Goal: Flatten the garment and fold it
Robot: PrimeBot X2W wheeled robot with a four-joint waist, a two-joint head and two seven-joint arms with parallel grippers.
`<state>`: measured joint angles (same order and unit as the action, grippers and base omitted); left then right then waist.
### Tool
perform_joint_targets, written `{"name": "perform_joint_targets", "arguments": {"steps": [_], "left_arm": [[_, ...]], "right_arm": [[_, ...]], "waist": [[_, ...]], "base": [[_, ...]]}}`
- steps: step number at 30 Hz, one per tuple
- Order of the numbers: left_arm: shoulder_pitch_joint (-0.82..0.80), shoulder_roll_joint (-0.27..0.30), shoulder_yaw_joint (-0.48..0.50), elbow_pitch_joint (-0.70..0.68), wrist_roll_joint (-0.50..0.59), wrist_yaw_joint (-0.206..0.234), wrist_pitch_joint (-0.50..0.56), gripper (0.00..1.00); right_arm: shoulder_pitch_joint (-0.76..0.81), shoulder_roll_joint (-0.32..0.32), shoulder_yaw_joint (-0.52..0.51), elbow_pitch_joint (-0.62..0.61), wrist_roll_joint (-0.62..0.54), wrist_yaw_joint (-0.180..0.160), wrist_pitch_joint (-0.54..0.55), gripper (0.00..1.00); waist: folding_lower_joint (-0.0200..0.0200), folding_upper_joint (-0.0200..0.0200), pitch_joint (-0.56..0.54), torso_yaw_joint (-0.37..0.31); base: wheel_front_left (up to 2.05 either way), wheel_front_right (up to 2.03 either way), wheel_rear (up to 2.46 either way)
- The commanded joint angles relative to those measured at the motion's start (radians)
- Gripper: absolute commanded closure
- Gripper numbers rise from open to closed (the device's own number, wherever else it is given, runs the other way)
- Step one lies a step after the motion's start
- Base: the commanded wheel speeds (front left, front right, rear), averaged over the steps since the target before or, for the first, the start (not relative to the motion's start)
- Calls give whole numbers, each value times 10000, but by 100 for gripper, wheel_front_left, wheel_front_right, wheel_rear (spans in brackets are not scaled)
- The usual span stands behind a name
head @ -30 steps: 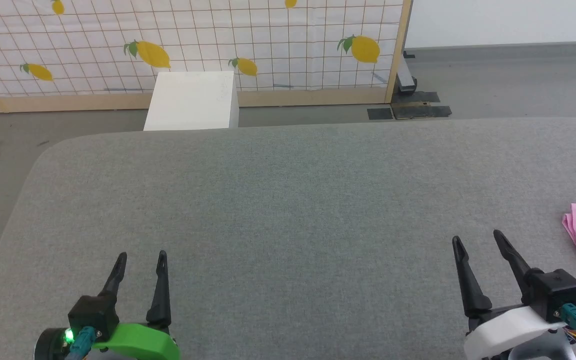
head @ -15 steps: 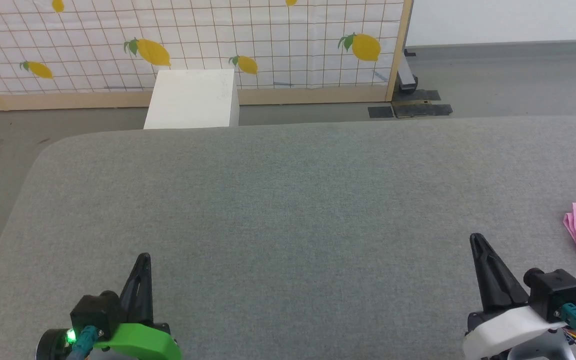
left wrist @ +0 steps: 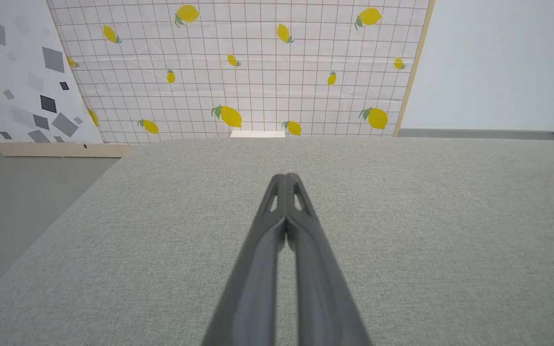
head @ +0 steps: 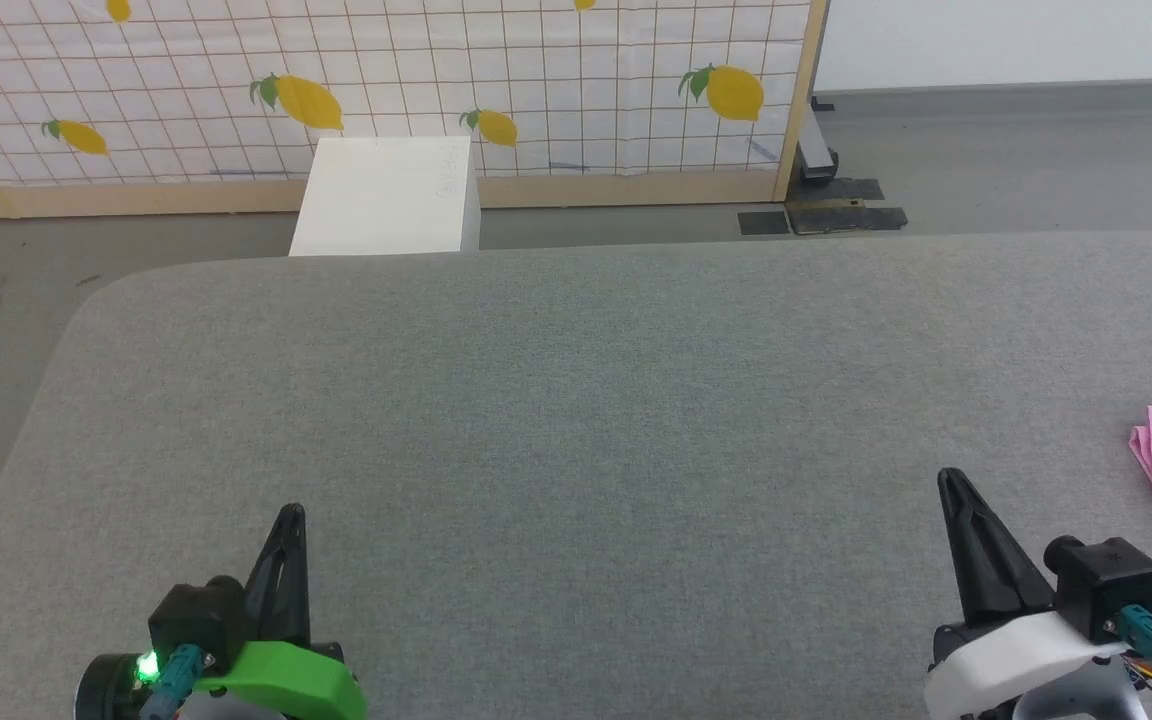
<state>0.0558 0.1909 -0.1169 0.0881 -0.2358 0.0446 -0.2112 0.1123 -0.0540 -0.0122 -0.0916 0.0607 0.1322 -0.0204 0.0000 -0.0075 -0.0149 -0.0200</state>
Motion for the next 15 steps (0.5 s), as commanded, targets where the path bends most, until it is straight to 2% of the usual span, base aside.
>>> {"name": "perform_joint_targets", "arguments": {"steps": [1, 15], "left_arm": [[-87, -67, 54, -61, 100, -47, 47, 100], [-159, -272, 224, -187, 446, -108, 363, 100]], "right_arm": [[-172, 7, 17, 59, -90, -3, 24, 100], [-318, 11, 33, 191, -169, -5, 51, 100]], "waist": [[0, 13, 2, 3], [0, 23, 24, 33]], "base": [[0, 0, 0], [0, 0, 0]]}}
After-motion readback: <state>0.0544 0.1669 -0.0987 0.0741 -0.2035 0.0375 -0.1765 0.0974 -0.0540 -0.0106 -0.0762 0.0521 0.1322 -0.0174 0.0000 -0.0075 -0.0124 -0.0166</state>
